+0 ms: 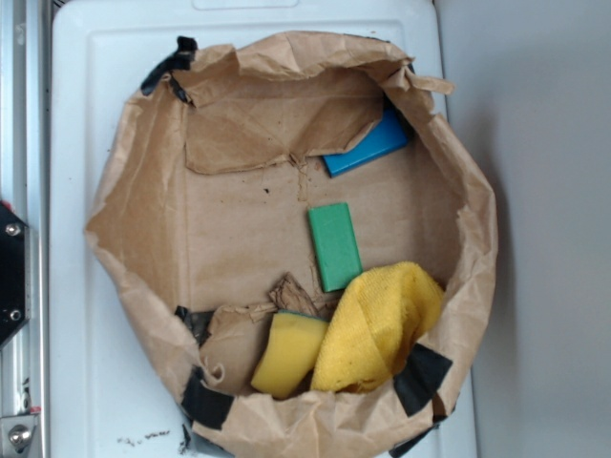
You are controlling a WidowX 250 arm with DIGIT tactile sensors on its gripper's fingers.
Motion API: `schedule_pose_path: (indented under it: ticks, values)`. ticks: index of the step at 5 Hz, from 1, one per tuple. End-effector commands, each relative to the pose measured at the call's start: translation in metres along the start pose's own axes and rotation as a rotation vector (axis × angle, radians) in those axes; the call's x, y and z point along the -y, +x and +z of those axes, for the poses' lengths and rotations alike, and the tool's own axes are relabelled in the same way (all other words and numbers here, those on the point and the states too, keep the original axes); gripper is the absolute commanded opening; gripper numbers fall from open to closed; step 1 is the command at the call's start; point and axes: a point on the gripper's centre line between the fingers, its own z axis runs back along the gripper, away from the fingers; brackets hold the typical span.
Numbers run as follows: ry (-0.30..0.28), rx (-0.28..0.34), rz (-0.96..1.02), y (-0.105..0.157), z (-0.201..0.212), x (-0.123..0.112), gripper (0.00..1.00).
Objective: Grab the green block.
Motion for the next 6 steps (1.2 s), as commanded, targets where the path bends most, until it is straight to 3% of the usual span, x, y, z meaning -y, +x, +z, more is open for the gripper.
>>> schedule_pose_path:
  ticks: [1,2,3,6]
  values:
    - [0.000,0.000,0.000,0.000,0.000,0.000,1.00]
    - [-0.015,0.096,-0.011,0.050,-0.001,-0.009,1.00]
    - [-0.096,0.087,-0.044,0.101,-0.007,-0.012,1.00]
    - [-0.096,0.087,-0.044,0.101,-0.007,-0.012,1.00]
